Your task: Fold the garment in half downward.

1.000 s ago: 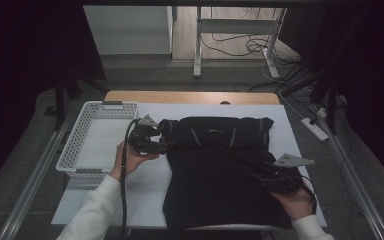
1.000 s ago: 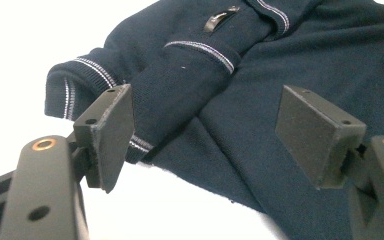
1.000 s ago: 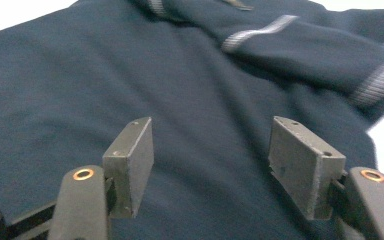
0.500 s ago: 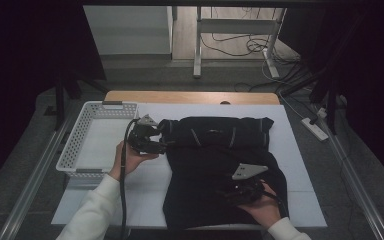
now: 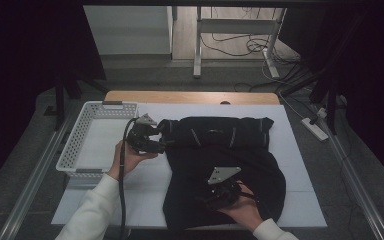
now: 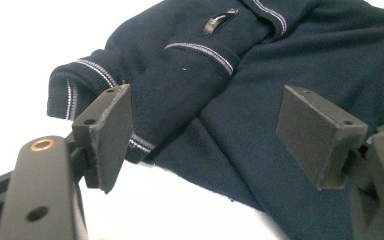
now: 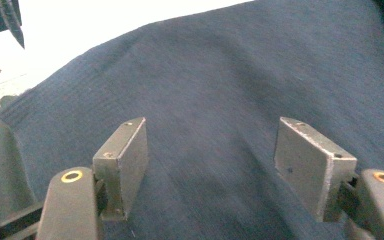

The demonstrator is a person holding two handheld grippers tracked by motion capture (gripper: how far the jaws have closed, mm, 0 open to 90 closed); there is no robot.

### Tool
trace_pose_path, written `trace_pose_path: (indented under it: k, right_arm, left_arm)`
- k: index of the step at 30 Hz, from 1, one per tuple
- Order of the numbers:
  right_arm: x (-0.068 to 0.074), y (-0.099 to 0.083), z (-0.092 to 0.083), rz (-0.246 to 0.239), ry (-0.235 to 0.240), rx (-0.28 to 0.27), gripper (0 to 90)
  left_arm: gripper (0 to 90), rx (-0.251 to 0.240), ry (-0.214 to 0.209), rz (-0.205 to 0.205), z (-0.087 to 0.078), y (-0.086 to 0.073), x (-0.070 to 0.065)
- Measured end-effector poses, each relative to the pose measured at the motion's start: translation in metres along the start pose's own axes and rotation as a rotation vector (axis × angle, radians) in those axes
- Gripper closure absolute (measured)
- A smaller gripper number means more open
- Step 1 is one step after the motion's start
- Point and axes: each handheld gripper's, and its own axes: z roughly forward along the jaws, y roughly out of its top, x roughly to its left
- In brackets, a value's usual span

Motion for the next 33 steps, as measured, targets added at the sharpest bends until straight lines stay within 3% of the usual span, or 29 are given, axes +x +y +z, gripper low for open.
trace_pose_path:
  k: [12,16,18,22,24,27,31,33]
  right_arm:
    - [0.022,0.029,0.038,-0.084,0.045,0.036,29.0]
    - [0.026,0.034,0.053,-0.106,0.039,0.069,29.0]
    - [0.028,0.036,0.056,-0.123,0.008,0.083,28.8]
    - [0.027,0.039,0.060,-0.115,0.008,0.074,30.7]
    - [0.027,0.039,0.063,-0.121,-0.022,0.110,35.4]
    - [0.026,0.040,0.062,-0.117,-0.038,0.116,46.2]
    - [0.023,0.040,0.058,-0.143,-0.045,0.132,72.2]
    - [0.020,0.039,0.056,-0.151,-0.042,0.137,79.2]
  left_arm:
    - [24.0,-0.001,-0.003,0.000,0.000,0.000,0.000]
    - [23.9,-0.003,-0.003,-0.002,-0.001,0.000,0.000]
    - [23.9,-0.002,-0.002,0.000,-0.001,-0.001,0.000]
    - [23.8,0.001,-0.003,0.000,0.000,-0.001,0.001]
    - [23.7,0.002,-0.001,0.000,0.000,-0.001,0.001]
    - [23.3,0.000,0.004,-0.003,0.000,-0.001,0.001]
    - [23.2,0.002,0.002,-0.001,0.000,-0.001,0.000]
    - [23.1,0.004,0.002,0.002,0.000,-0.001,-0.001]
